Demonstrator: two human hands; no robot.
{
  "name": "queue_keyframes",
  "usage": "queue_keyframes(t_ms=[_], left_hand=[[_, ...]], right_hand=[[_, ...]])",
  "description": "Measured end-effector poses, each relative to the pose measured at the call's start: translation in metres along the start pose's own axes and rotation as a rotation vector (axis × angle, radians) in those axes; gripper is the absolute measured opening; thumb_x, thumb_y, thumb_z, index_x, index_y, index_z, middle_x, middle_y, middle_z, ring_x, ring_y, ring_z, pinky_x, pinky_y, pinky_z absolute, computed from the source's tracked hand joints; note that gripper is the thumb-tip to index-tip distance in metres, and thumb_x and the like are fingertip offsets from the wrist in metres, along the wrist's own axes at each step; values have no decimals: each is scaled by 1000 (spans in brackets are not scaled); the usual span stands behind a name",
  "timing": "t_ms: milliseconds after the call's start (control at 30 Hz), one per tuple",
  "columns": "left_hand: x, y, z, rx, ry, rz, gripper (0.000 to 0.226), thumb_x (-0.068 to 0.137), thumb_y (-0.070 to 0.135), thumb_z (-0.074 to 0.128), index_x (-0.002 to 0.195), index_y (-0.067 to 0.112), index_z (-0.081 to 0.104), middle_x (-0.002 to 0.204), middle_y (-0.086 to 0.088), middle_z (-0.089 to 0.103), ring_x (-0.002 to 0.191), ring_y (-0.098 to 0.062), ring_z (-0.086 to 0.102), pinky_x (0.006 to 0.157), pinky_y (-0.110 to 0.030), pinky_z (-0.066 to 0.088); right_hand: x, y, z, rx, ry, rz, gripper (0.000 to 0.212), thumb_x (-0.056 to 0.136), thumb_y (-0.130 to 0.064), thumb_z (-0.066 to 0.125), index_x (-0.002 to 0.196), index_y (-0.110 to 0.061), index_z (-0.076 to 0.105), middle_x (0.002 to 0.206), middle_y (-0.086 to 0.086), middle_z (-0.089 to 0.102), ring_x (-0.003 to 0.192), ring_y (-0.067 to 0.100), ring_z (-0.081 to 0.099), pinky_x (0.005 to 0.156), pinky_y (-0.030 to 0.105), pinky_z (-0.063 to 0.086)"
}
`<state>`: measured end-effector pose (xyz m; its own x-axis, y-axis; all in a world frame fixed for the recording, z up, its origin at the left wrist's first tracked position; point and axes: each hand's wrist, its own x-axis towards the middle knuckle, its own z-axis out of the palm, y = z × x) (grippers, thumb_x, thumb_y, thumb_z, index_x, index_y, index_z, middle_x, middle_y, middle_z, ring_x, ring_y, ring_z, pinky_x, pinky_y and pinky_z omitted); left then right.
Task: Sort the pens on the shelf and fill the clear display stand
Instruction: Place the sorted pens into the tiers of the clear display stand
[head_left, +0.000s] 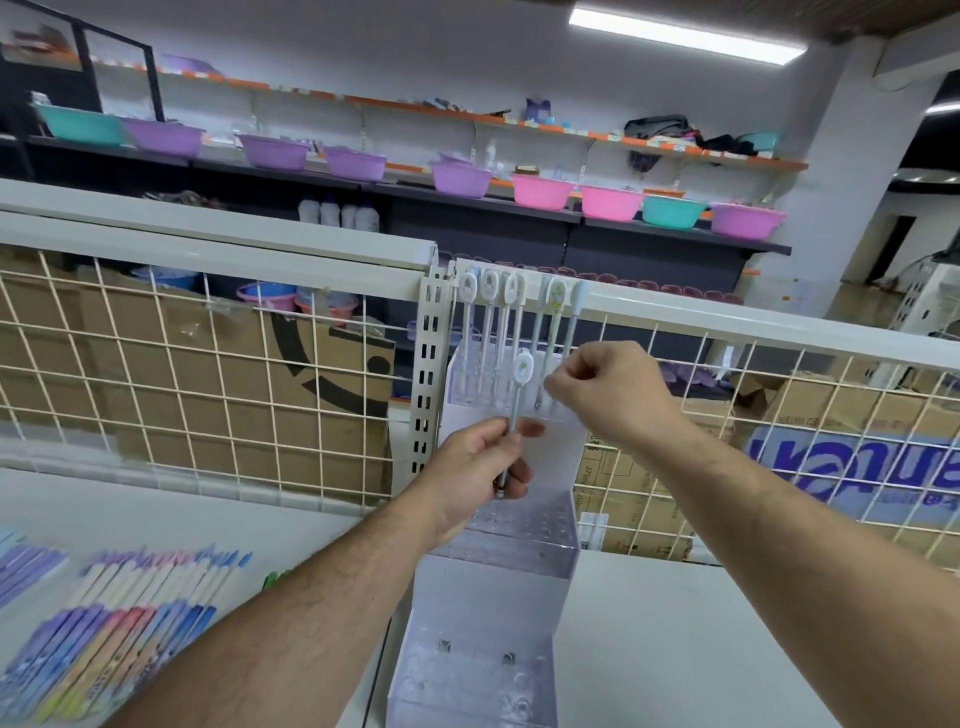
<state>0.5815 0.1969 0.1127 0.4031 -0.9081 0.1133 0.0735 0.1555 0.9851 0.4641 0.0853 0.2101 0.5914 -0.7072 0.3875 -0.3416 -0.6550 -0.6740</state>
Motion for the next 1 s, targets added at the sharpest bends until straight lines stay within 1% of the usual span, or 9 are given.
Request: queue_keyframes(t_ms=[167,300,467,567,633,700,767,900,1000], left_hand=[[0,-1,1,29,-21,14,21,105,16,49,99,16,69,77,-7,64,79,-22,61,92,-50,55],[-2,0,0,49,-55,20,21,104,19,51,100,17,71,78,-6,67,76,-21,64,78,-33,55],[-1,-2,1,79,-45,41,19,102,23,53,103,20,72,74,-2,67,77,-21,62,81,-34,55],[-2,-1,2,64,-65,51,15,100,18,58,103,23,73,83,0,72,80,-18,69,79,-25,57],[-2,-2,2,74,-57,53,20,95,10,65,105,25,73,98,-6,73,89,-19,70,86,-29,59],[-1,-3,3,158,-34,56,26,90,4,70,106,25,72,105,-7,72,97,-16,68,93,-29,57],[-1,-4,6,273,-28,62,28,86,7,75,105,27,73,106,1,72,100,-11,68,92,-22,55],[-4,-9,14,741,-35,109,31,82,26,77,112,31,73,108,19,68,104,-1,61,89,-14,46],[-5,-7,15,1062,-29,157,32,81,46,73,111,36,72,110,21,65,111,-4,52,98,-27,37]], right_hand=[[-17,1,5,6,-231,-12,11,85,-22,80,77,-19,73,69,-3,74,51,2,59,52,20,50],[-21,-1,7,45,-206,-77,16,91,-16,73,75,-14,70,65,-3,72,53,1,63,53,18,49],[-20,-6,0,-3,-268,-103,18,87,-18,79,78,-5,69,69,3,74,57,3,67,52,16,48],[-21,-7,0,-4,-232,-95,17,91,-18,73,84,-4,66,73,5,74,58,7,70,54,23,55],[-15,-10,-10,67,-166,-59,11,95,-19,67,90,-8,66,78,4,73,57,5,69,48,19,50],[-3,-15,-28,148,-41,-6,6,96,-20,65,93,-15,65,81,1,73,58,5,68,47,16,46],[10,-19,-47,211,91,21,4,95,-20,65,92,-20,65,81,0,72,58,7,69,47,16,47],[32,-19,-69,149,257,13,4,93,-20,64,90,-19,66,79,2,73,55,9,69,40,16,43],[42,-15,-70,115,292,17,4,94,-22,63,91,-19,65,83,2,72,53,6,69,38,16,42]])
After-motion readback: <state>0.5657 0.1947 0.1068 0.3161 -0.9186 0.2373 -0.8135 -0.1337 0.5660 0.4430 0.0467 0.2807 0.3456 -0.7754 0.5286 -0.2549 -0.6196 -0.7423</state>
